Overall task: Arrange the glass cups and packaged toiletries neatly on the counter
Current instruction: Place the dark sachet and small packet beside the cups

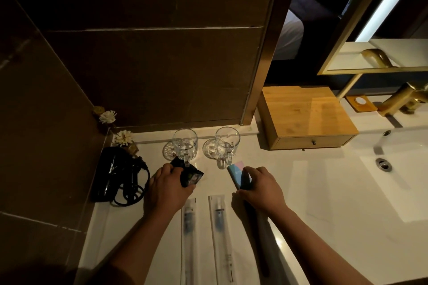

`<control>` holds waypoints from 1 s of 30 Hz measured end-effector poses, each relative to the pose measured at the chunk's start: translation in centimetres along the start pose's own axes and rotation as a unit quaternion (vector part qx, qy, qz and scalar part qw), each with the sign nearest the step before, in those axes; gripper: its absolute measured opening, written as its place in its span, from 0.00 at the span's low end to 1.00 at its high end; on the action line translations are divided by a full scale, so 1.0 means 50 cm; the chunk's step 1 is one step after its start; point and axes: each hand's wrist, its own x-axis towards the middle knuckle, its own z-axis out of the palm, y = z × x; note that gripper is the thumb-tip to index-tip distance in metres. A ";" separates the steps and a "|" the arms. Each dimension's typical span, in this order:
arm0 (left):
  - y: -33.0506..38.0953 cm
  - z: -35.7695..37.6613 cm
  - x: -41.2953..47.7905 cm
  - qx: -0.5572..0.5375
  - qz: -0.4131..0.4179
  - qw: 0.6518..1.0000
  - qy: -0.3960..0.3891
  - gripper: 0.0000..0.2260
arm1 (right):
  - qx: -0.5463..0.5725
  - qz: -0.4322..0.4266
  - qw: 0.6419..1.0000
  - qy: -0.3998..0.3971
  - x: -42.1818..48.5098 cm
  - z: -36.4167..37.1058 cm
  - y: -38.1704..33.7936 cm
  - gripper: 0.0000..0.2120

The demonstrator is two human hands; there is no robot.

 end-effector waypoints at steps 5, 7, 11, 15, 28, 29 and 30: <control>-0.021 0.007 0.000 -0.049 0.043 0.997 -0.033 0.23 | 0.000 -0.021 1.000 -0.018 0.006 -0.003 0.008 0.25; -0.029 0.009 -0.001 -0.046 0.055 0.996 -0.044 0.24 | 0.002 -0.028 1.000 -0.011 0.005 0.001 0.010 0.25; -0.039 0.008 0.003 -0.035 0.064 0.995 -0.067 0.24 | 0.020 -0.030 0.999 -0.003 0.002 0.002 0.010 0.27; -0.052 0.003 0.011 -0.036 0.092 0.991 -0.088 0.24 | 0.036 -0.009 0.999 0.005 0.001 0.000 0.008 0.28; -0.076 0.007 -0.018 -0.098 0.136 0.982 -0.091 0.24 | -0.040 -0.011 0.998 0.047 0.013 -0.038 0.015 0.19; -0.078 0.008 -0.020 -0.105 0.138 0.981 -0.087 0.24 | -0.052 -0.034 0.998 0.035 0.016 -0.043 0.020 0.21; -0.079 0.010 -0.022 -0.115 0.137 0.980 -0.084 0.24 | -0.068 -0.062 0.996 0.022 0.020 -0.046 0.023 0.22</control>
